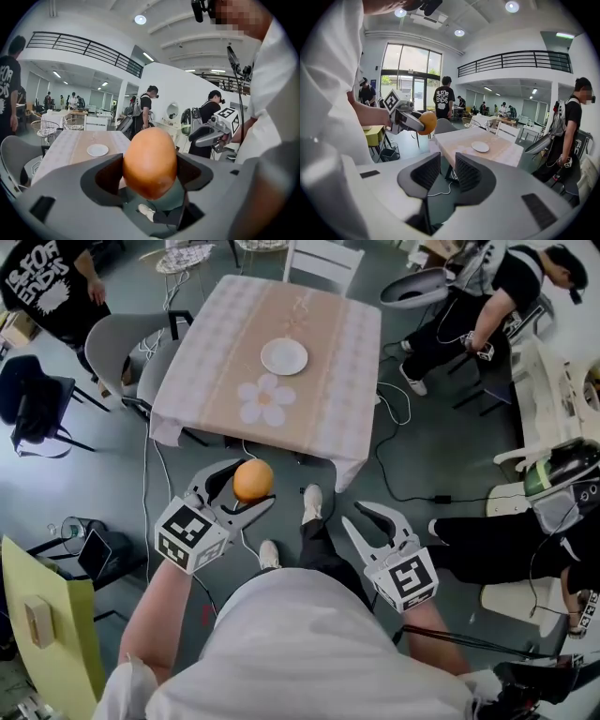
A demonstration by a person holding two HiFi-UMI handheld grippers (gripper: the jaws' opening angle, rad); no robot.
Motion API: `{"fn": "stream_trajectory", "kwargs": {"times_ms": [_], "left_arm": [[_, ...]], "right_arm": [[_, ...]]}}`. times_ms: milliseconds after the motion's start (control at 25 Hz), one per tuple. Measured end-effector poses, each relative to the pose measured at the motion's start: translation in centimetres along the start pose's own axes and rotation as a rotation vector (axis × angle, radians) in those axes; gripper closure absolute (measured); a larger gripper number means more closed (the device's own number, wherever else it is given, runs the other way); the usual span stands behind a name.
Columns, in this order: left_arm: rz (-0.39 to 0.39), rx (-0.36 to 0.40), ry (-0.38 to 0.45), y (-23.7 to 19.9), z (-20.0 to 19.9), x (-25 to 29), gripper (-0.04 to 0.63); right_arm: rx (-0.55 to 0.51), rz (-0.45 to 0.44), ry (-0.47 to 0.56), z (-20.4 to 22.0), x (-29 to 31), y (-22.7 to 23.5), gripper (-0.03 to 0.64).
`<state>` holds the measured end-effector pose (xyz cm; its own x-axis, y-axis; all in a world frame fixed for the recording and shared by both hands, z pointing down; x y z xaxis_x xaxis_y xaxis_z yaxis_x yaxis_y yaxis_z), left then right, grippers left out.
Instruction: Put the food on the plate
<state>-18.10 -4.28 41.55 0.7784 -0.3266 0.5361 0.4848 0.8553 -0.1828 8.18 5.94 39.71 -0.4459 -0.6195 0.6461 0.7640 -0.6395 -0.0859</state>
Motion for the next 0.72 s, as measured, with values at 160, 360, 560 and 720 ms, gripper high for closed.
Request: {"fn": "stream_trajectory", "kwargs": {"times_ms": [160, 360, 560, 720], "left_arm": [[-0.037, 0.011, -0.034, -3.7, -2.6, 3.5, 0.236], [-0.086, 0.035, -0.108, -8.7, -6.4, 9.6, 0.236], [-0.149, 0.036, -0.214, -14.6, -9.3, 16.1, 0.236], [-0.194, 0.007, -0.303, -19.3, -10.5, 21.2, 0.236]], "right_arm": [[-0.009, -0.021, 0.036, -1.0, 2.2, 4.0, 0.509], [-0.016, -0.044, 0.083, -2.4, 4.7, 10.8, 0.509], [0.001, -0.076, 0.093, -3.3, 6.4, 16.8, 0.509], [0.008, -0.087, 0.08, -2.8, 7.5, 21.2, 0.509]]}}
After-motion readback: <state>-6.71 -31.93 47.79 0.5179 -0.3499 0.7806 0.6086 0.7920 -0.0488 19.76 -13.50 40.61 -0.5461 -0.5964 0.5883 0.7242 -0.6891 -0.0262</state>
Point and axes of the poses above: the fingertips, and each gripper's own axes: x forward along the fingers, y to its right, z out of its underside, the point moved 9 cm from there along -x, backward along the fingers, and after that the axes turned 12 degrees about -y, right-handed, at the moved point
